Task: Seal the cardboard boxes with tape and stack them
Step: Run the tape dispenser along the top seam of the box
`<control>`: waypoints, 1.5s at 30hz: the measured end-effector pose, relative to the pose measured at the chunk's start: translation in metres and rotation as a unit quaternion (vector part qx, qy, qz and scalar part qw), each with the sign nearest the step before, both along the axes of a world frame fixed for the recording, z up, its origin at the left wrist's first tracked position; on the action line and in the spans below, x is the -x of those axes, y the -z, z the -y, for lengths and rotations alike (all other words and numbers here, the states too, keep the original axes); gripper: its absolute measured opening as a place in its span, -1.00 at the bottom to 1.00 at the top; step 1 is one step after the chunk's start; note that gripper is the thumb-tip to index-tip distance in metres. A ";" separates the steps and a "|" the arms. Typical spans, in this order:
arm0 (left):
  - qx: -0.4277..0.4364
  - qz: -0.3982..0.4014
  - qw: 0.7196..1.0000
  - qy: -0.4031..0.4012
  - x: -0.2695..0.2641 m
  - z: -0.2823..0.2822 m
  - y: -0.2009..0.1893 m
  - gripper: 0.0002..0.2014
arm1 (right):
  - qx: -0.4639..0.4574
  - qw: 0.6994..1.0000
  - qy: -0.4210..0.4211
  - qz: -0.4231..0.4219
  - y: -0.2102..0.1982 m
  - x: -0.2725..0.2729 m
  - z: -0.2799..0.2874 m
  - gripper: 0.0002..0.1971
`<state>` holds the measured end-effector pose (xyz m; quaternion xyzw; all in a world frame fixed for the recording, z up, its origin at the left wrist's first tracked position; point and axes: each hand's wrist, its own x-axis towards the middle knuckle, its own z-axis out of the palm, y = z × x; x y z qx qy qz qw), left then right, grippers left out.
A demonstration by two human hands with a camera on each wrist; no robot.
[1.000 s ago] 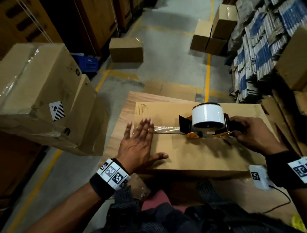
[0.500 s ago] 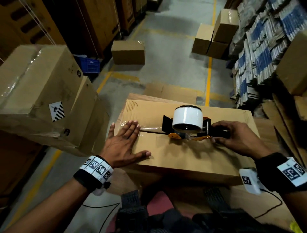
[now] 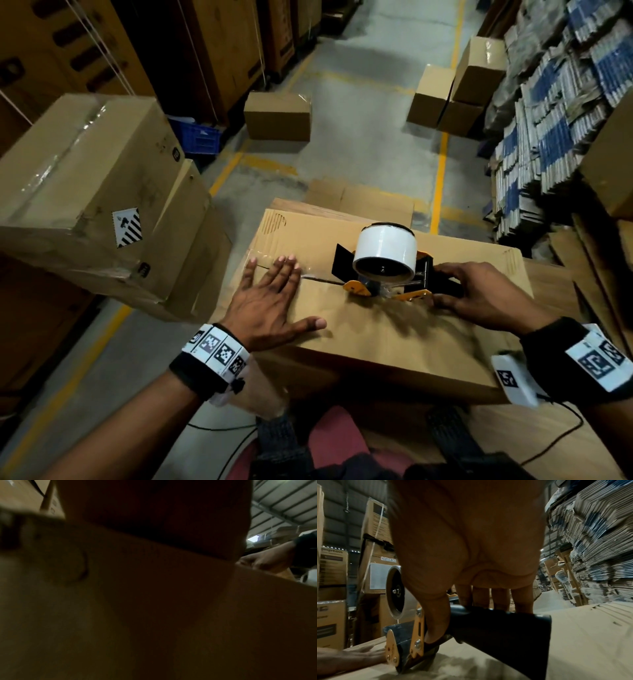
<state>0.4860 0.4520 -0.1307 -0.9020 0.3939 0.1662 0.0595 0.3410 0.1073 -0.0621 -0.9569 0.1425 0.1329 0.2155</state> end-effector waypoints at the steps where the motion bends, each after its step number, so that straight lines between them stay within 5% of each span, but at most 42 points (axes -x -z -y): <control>1: -0.003 0.003 1.000 0.001 0.001 0.001 0.002 0.26 | -0.005 1.000 -0.006 -0.002 0.001 -0.001 -0.001 -0.60; 4: -0.004 0.011 1.000 0.002 0.000 -0.001 0.002 0.24 | -0.005 1.000 -0.022 0.001 0.005 -0.004 -0.001 -0.78; 14: 0.007 0.005 1.000 0.015 0.008 0.004 0.003 0.22 | -0.022 0.999 -0.029 0.033 0.007 -0.004 0.003 -0.82; 19: 0.029 0.005 1.000 0.008 0.007 0.002 0.004 0.20 | -0.072 0.996 -0.006 0.060 -0.006 0.009 0.009 -0.77; 30: 0.025 -0.001 0.999 0.024 0.004 -0.001 0.006 0.16 | -0.006 0.997 0.009 0.073 -0.019 0.078 0.092 -0.65; 45: 0.017 0.013 0.999 0.045 -0.011 -0.018 0.011 0.12 | 0.000 0.997 0.058 0.044 -0.001 0.072 0.067 -0.69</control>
